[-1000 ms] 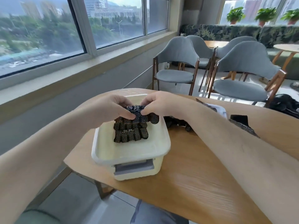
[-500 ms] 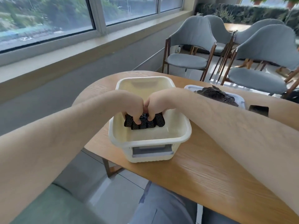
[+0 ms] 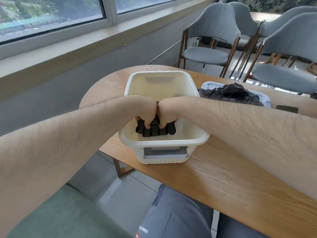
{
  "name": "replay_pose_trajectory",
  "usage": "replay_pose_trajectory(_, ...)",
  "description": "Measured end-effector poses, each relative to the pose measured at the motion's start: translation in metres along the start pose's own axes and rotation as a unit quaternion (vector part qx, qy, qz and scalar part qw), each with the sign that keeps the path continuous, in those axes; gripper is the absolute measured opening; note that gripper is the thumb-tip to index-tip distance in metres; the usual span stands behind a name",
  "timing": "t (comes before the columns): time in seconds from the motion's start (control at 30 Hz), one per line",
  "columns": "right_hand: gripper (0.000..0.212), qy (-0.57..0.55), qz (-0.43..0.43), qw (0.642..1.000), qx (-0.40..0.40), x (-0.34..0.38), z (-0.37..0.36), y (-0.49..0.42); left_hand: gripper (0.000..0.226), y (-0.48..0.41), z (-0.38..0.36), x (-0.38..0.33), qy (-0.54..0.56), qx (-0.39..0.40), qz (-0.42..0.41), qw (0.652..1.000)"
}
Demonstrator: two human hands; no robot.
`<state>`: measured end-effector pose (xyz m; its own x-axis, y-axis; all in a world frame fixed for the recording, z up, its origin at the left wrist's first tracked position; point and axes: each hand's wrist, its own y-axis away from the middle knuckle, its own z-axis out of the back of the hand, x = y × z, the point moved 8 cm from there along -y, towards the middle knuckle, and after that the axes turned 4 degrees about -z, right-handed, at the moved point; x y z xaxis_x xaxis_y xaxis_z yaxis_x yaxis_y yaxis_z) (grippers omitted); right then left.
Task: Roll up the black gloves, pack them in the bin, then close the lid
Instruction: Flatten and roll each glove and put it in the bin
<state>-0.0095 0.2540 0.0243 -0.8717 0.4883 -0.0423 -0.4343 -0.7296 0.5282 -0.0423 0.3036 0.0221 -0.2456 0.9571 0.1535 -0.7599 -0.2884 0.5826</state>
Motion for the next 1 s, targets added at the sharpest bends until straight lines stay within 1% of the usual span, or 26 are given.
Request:
replay_pose_trajectory(0.1, 0.043, 0.103, 0.013, 0.994, -0.046, 0.006, 0.008, 0.010, 0.031, 0.003, 0.004, -0.002, -0.036, -0.022, 0.010, 0.999)
replay_pose_trajectory(0.17, 0.042, 0.142, 0.027, 0.987, -0.065, 0.011, 0.009, 0.011, 0.027, 0.001, 0.001, 0.000, -0.043, -0.006, 0.021, 0.999)
replay_pose_trajectory(0.27, 0.031, 0.146, 0.047, 0.987, -0.047, 0.013, 0.003, 0.006, 0.026, 0.000, -0.005, 0.002, -0.037, 0.029, 0.046, 0.998)
replay_pose_trajectory(0.37, 0.018, 0.162, 0.047, 0.985, -0.020, 0.011, 0.003, 0.010, 0.024, 0.005, -0.002, -0.002, -0.049, 0.019, 0.044, 0.998)
replay_pose_trajectory(0.43, 0.022, 0.168, 0.047, 0.984, -0.019, 0.009, 0.006, 0.017, 0.021, 0.014, 0.003, -0.007, -0.065, 0.004, 0.035, 0.997)
replay_pose_trajectory(0.47, 0.022, 0.175, 0.041, 0.983, -0.032, 0.007, 0.011, 0.022, 0.020, 0.017, 0.008, -0.009, -0.073, -0.012, 0.031, 0.997)
replay_pose_trajectory(0.53, 0.023, 0.188, 0.019, 0.979, -0.081, -0.003, 0.028, 0.036, 0.023, 0.026, 0.026, -0.010, -0.069, -0.072, 0.030, 0.995)
replay_pose_trajectory(0.57, 0.025, 0.181, 0.012, 0.977, -0.113, -0.009, 0.039, 0.044, 0.025, 0.032, 0.037, -0.011, -0.060, -0.101, 0.031, 0.993)
replay_pose_trajectory(0.63, 0.025, 0.145, 0.016, 0.972, -0.186, -0.020, 0.060, 0.061, 0.020, 0.041, 0.060, -0.010, -0.034, -0.172, 0.029, 0.984)
replay_pose_trajectory(0.7, 0.014, 0.090, 0.006, 0.957, -0.275, -0.039, 0.077, 0.084, 0.016, 0.051, 0.088, -0.021, -0.017, -0.263, 0.022, 0.964)
replay_pose_trajectory(0.73, 0.012, 0.066, 0.001, 0.949, -0.307, -0.046, 0.081, 0.095, 0.016, 0.052, 0.097, -0.027, -0.007, -0.279, 0.028, 0.960)
replay_pose_trajectory(0.8, 0.011, 0.055, -0.012, 0.938, -0.343, -0.064, 0.081, 0.121, 0.017, 0.051, 0.109, -0.047, -0.011, -0.279, 0.047, 0.959)
replay_pose_trajectory(0.83, 0.013, 0.048, -0.022, 0.932, -0.359, -0.077, 0.079, 0.135, 0.017, 0.050, 0.114, -0.061, -0.011, -0.291, 0.041, 0.956)
replay_pose_trajectory(0.9, 0.015, 0.010, -0.027, 0.924, -0.380, -0.099, 0.071, 0.160, 0.017, 0.045, 0.123, -0.087, 0.024, -0.314, -0.008, 0.949)
replay_pose_trajectory(0.97, 0.020, -0.048, -0.025, 0.922, -0.384, -0.126, 0.053, 0.182, 0.016, 0.046, 0.128, -0.118, 0.031, -0.314, -0.058, 0.947)
replay_pose_trajectory(1.0, 0.020, -0.081, -0.019, 0.920, -0.383, -0.135, 0.045, 0.190, 0.014, 0.051, 0.132, -0.130, 0.012, -0.331, -0.050, 0.942)
